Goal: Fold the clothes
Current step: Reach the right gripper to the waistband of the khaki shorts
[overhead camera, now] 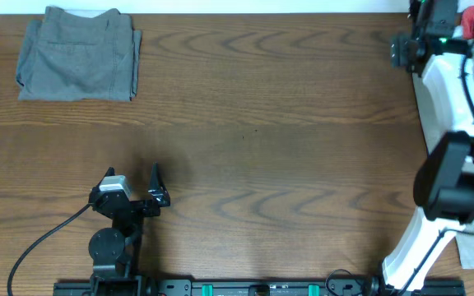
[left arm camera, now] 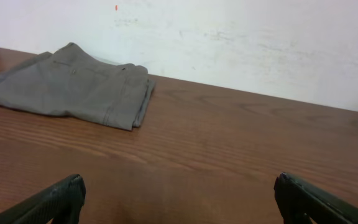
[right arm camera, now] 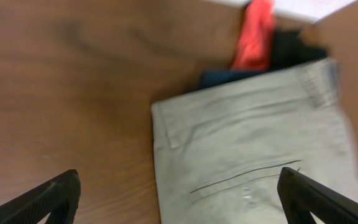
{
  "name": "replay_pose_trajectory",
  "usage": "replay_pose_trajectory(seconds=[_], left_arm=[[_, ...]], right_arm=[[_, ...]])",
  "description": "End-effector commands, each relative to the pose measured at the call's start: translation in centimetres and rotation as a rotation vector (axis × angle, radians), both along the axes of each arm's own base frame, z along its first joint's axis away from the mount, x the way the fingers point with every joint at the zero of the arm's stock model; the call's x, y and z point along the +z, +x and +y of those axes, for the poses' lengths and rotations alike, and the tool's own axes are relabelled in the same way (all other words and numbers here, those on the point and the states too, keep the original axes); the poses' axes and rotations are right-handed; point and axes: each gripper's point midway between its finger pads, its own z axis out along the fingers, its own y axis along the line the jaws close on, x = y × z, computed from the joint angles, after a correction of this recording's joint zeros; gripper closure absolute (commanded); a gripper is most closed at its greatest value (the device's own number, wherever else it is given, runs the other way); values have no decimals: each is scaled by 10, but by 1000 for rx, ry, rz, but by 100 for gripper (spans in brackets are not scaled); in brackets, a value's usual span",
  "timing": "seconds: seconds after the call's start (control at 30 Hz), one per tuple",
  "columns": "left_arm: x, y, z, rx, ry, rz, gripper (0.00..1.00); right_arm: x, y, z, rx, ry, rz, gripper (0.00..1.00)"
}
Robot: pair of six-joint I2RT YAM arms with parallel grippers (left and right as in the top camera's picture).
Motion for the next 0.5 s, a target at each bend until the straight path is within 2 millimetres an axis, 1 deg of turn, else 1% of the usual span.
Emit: replay_pose_trajectory(seconds=[0.0, 0.07, 0.23, 0.3, 0.43, 0.47], left_arm=[[-16, -1, 1, 3, 6, 50, 2], [-16, -1, 1, 3, 6, 50, 2], [-16, -1, 1, 3, 6, 50, 2], [-16, -1, 1, 3, 6, 50, 2], [-16, -1, 1, 3, 6, 50, 2], [-16, -1, 1, 3, 6, 50, 2]], right_arm=[[-33, -4, -29, -35, -76, 93, 1], [-50, -8, -36, -38, -103, 142, 1], [-83, -13, -49, -61, -119, 203, 1], [-89, -14, -52, -66, -118, 208, 1], [-102, -13, -54, -62, -98, 216, 4], [-104, -13, -54, -61, -95, 216, 6]])
